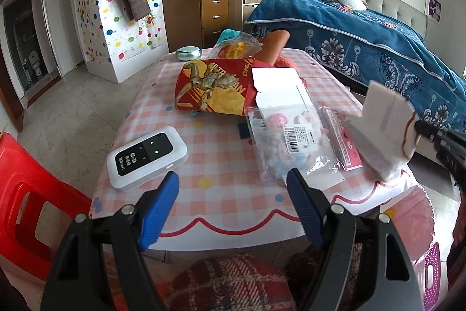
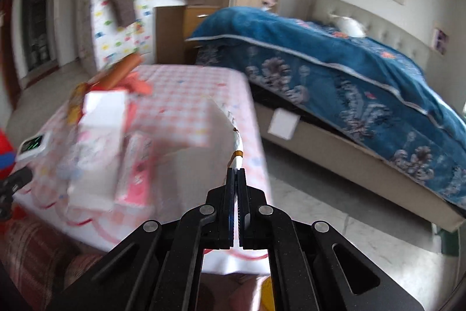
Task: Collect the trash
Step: 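Grasp the white gold-striped paper bag with the right gripper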
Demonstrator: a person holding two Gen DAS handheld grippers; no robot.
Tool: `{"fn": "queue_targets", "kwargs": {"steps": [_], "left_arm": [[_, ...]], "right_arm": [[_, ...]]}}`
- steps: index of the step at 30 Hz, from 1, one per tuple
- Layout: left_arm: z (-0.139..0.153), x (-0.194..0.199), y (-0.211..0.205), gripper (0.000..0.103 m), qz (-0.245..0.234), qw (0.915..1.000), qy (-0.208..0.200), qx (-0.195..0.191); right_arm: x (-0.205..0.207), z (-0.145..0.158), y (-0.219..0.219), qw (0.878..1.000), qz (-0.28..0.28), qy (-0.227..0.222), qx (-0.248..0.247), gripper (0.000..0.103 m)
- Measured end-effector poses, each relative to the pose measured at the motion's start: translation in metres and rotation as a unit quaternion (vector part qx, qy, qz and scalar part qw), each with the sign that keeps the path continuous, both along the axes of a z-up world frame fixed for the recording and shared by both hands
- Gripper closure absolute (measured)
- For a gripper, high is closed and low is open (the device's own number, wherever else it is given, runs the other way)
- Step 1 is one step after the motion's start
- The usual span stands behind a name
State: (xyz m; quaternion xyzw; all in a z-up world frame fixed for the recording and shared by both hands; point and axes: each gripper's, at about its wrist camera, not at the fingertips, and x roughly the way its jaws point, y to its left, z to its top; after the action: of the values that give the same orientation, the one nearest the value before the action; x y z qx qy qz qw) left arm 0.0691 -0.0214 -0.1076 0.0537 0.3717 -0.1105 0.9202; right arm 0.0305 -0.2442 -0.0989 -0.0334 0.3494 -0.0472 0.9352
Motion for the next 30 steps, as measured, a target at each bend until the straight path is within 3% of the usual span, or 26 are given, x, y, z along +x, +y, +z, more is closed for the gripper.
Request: {"fn": "queue_targets", "kwargs": {"steps": [4,7,9,14,22,24,27,29,30], "left_arm": [[0.000,-0.002,0.000,0.029,-0.001,1.0000,0.000,0.000],[0.000,-0.002,0.000,0.029,-0.001,1.0000,0.000,0.001],[0.000,-0.002,0.000,0.029,0.000,1.0000,0.001,0.000],[0.000,-0.003,0.000,0.029,0.001,1.0000,0.002,0.001],[-0.004,0.000,-0.002,0.029,-0.001,1.0000,0.007,0.006],[-0.005,0.001,-0.003,0.029,-0.001,0.9999,0.008,0.007],[-0.007,0.003,-0.003,0.029,0.000,0.9999,0.012,0.009],[-0.008,0.004,-0.003,0.029,0.000,0.9999,0.014,0.010],[-0.009,0.004,-0.003,0.029,0.000,0.9998,0.015,0.010]], "right_arm": [[0.000,-0.011,0.020,0.997,0.072,0.032,0.018,0.097],[0.001,-0.013,0.028,0.994,0.099,0.038,0.036,0.079],[-0.001,-0.013,0.032,0.993,0.106,0.035,0.043,0.058],[0.004,-0.020,0.032,0.994,0.089,0.049,0.041,0.042],[0.019,-0.038,0.012,0.990,0.021,0.076,0.113,0.042],[0.021,-0.044,0.015,0.989,0.024,0.092,0.109,0.042],[0.016,-0.047,0.032,0.994,0.027,0.091,0.057,0.042],[0.014,-0.047,0.031,0.994,0.026,0.092,0.060,0.046],[0.013,-0.047,0.030,0.994,0.026,0.091,0.059,0.054]]}}
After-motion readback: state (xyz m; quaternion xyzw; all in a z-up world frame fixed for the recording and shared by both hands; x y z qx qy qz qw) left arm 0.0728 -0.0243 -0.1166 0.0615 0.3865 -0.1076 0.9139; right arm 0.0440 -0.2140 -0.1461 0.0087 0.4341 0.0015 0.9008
